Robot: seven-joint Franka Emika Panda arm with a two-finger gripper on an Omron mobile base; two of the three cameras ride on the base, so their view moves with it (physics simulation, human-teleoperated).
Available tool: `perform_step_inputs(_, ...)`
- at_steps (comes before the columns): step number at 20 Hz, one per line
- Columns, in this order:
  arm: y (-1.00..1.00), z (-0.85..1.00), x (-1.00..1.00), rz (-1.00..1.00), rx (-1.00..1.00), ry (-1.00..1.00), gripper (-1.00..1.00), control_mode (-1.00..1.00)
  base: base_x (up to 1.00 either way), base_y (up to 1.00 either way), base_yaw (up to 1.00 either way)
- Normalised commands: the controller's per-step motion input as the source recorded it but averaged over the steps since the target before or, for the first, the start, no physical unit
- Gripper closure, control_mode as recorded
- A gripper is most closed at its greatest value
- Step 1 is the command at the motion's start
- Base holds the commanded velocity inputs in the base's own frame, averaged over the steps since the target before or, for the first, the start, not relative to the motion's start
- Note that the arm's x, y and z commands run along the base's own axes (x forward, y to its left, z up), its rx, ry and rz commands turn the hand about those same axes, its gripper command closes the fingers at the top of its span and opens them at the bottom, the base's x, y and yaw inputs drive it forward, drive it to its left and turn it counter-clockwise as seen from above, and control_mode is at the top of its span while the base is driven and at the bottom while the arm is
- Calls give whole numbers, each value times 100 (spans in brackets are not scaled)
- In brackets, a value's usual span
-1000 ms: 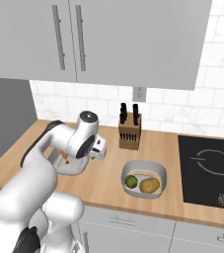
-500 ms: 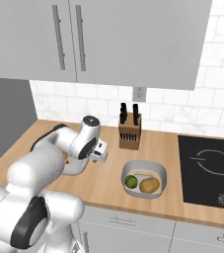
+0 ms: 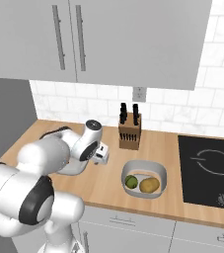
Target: Take the meat container that has the chicken drumstick and place it on the second highest rack of the freezer. Then take the vegetable container that has the lime and potato and place it on the highest rack of the freezer.
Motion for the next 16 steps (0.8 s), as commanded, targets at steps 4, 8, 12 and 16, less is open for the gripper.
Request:
perform_step_inputs(4, 5, -11, 17, 0, 0, 0, -100, -100, 0, 0, 0)
perform_step_inputs(8, 18, -23, 12, 0, 0, 0, -100, -100, 0, 0, 0)
perform_step_inputs(12, 4, -21, 9, 0, 0, 0, -100, -100, 0, 0, 0)
perform_step_inputs(16, 0, -23, 11, 0, 0, 0, -100, -100, 0, 0, 0)
